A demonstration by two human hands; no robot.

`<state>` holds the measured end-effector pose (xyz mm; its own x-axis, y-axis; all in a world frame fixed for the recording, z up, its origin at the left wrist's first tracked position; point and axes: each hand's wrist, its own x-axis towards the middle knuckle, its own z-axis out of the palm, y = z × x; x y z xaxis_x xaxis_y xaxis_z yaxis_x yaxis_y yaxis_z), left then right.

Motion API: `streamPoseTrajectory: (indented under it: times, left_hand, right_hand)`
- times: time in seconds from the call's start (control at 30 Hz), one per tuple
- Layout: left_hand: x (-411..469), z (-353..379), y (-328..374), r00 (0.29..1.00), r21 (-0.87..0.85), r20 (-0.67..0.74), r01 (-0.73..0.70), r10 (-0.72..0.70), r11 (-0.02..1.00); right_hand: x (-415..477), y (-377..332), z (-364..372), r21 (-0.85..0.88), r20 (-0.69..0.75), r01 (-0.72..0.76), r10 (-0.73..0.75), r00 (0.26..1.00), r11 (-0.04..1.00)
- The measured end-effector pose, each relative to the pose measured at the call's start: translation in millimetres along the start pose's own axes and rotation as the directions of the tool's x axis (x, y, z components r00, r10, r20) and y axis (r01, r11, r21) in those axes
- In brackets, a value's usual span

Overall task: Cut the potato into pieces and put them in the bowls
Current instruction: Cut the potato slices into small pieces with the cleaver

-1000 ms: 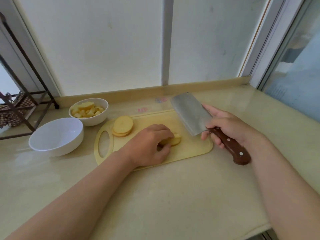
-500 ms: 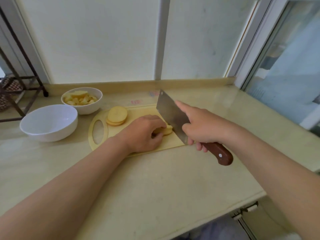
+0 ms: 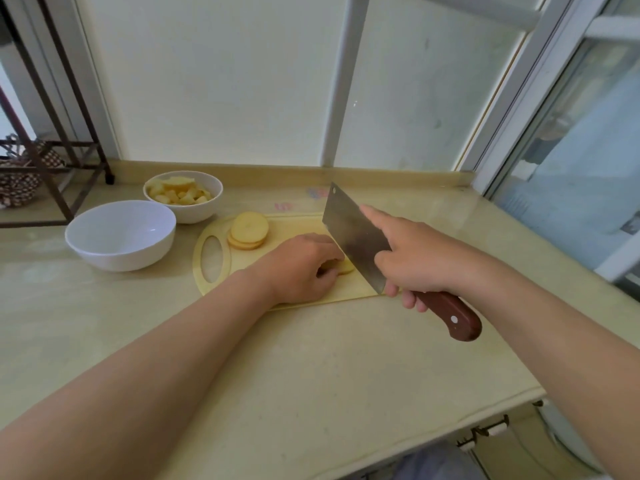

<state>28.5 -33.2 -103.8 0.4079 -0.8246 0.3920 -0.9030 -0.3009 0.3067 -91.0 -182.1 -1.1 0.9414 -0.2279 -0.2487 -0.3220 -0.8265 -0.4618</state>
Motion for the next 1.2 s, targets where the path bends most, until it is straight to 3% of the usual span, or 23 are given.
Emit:
streamPoseTrajectory:
  times: [0.43,0.77,0.93,1.2]
  left_hand:
    - [0.8,4.5,-4.2,1.0,-0.014,-0.01,-0.003,0.003,1.0]
    - [-0.6,2.1,-1.1,0.997,-0.08,-0.047,-0.058,0.055,0.995]
    - [-8.3,-2.6,-2.3,0.99,-0.072,-0.14,-0.036,0.025,0.997]
    - [-8.6,-2.1,-4.5,0.987,-0.075,-0.161,-0.033,0.021,0.997]
  right_hand:
    - [-11.0,3.5,-4.6,0.038,0.056,-0.028,0.025,0.998,0.999]
    - [46.1,-17.4,14.4,-0.011,0.016,-0.035,0.035,0.999,0.999]
    - [45.8,-9.1,10.1,0.105,0.011,-0.044,0.043,0.999,0.993]
    - [26.7,0.3,3.1,0.214,-0.048,-0.008,0.019,0.999,0.977]
